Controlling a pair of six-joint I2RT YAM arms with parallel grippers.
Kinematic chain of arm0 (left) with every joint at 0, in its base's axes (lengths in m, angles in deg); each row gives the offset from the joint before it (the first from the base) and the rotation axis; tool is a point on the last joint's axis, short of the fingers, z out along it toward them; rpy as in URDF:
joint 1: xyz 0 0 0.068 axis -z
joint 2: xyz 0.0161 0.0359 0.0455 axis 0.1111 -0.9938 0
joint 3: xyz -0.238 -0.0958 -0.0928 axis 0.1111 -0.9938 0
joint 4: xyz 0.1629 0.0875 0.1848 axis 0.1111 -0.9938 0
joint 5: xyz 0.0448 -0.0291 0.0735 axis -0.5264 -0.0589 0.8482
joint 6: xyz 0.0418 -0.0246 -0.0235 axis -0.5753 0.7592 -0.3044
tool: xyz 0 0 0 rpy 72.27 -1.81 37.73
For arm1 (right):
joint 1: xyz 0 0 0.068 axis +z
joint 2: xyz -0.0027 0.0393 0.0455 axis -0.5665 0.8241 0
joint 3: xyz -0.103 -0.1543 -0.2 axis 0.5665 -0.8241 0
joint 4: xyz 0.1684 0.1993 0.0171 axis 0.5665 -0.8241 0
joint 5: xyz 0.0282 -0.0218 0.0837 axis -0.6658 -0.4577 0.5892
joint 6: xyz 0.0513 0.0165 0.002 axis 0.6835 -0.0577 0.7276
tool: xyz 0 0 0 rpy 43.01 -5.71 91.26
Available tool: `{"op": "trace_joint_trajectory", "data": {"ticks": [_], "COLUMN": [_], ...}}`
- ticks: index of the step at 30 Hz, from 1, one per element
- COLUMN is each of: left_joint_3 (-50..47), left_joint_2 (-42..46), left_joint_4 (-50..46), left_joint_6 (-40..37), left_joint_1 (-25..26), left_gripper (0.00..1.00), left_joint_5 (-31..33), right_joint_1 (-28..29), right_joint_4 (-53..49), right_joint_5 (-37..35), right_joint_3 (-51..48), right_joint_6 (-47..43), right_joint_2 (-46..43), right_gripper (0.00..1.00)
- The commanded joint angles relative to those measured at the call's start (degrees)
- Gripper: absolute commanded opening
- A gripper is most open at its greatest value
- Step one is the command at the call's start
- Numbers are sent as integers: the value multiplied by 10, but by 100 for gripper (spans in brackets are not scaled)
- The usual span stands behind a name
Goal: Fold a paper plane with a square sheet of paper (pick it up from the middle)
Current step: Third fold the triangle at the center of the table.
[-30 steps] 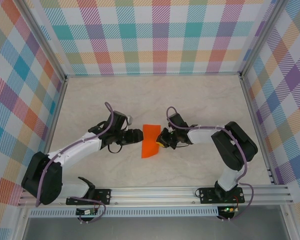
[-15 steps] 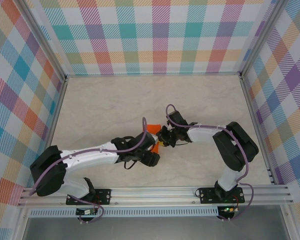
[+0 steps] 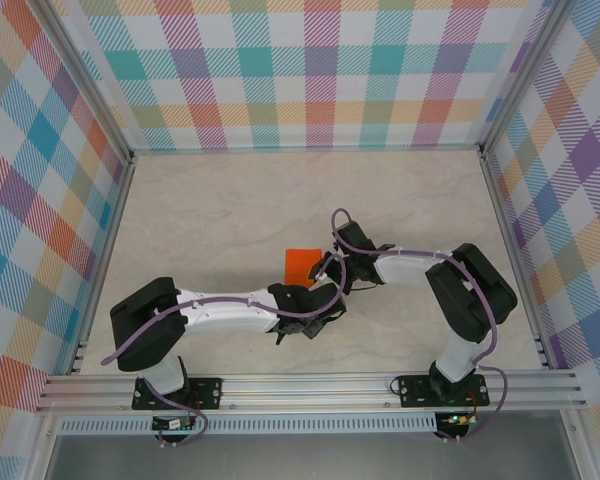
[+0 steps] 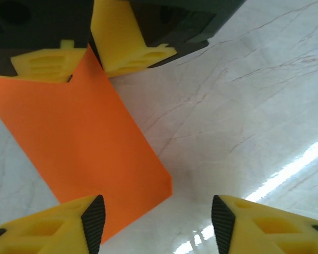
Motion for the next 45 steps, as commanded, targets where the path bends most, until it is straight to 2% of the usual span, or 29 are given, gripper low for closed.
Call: {"op": "trace_joint_trajectory", "data": {"ticks": [1,7,12,16,22,26,29,35,38,45], "left_joint_3": [11,6,1,1,-26,-42,-58,-80,-89,-92], "left_joint_2": [-1,12,23,38,82,100,110,120,118,106], "left_joint_4": [-9,-6,-4,-3,30,42,59,82,88,95], "left_joint_6": [-6,-9,-9,-8,12,20,26,30,28,23], "left_joint_1": [6,7,7,-1,-60,-98,-131,-200,-225,-267], "left_gripper": [46,17,1,0,0,0,0,0,0,0], "left_joint_5": [42,59,63,41,-100,-167,-223,-332,-368,-416], "right_joint_1": [1,1,0,-3,-28,-42,-42,-43,-40,-38], "right_joint_4": [-13,-23,-36,-61,-118,-127,-126,-98,-88,-112], "right_joint_5": [10,4,-3,-21,-60,-70,-54,-23,11,27], "right_joint_3": [15,13,14,13,6,2,19,41,64,125], "right_joint_6": [-10,-14,-21,-35,-64,-87,-116,-134,-148,-158], "right_joint_2": [-9,-14,-20,-37,-82,-110,-112,-91,-63,16], "right_gripper": [23,24,25,30,37,39,36,25,21,18]}}
